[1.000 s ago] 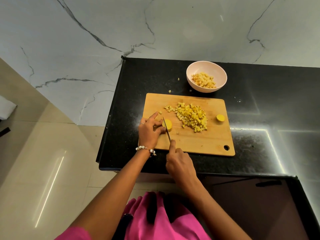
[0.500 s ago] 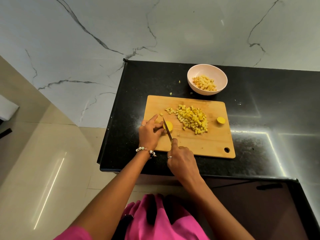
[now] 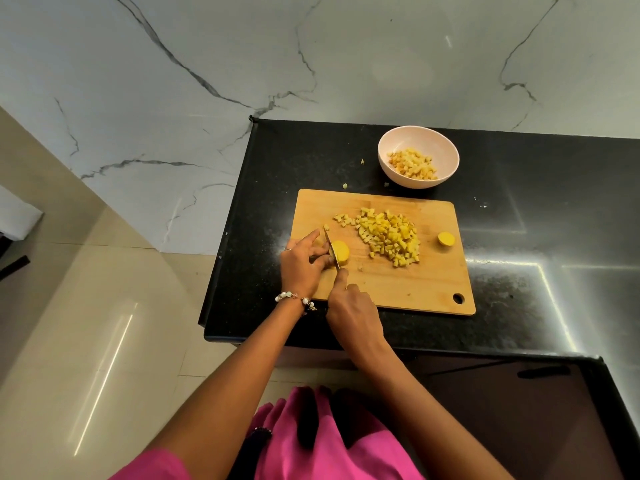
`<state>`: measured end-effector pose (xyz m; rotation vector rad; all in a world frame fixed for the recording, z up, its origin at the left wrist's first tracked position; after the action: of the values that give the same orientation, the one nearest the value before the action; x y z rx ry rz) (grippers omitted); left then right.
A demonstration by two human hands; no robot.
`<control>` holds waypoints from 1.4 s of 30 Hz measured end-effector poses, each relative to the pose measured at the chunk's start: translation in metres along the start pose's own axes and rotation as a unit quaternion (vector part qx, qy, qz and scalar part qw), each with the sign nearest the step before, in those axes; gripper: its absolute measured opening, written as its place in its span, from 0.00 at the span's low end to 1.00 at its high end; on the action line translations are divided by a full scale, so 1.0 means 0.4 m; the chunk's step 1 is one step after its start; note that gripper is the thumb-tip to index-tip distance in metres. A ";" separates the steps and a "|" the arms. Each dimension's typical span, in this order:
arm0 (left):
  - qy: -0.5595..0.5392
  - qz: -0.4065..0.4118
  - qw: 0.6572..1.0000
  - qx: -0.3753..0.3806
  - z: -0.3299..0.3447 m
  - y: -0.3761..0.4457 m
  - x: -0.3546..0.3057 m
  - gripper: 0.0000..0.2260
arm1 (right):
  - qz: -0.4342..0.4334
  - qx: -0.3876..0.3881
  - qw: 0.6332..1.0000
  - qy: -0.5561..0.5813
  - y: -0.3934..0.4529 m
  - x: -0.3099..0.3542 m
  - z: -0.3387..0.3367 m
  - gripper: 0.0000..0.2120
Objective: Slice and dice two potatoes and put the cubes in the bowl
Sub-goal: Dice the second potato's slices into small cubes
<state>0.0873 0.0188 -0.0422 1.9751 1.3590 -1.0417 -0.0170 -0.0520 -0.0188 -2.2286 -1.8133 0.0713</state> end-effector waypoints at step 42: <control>0.159 0.038 0.972 0.168 0.051 0.044 -0.065 0.29 | -0.032 -0.079 0.972 0.217 -0.063 -0.161 0.003 0.22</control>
<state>0.0924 -0.0170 -0.0323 2.5139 1.3183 -1.0038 -0.0552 -0.1094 -0.0223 -2.0701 -1.6884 -0.5477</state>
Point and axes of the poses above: each hand's wrist, its own y-axis towards the middle knuckle, its own z-axis out of the palm, x = y × z, the point moved 7 cm from there along y, towards the middle knuckle, and after that the axes turned 13 degrees about x, right-handed, at the moved point
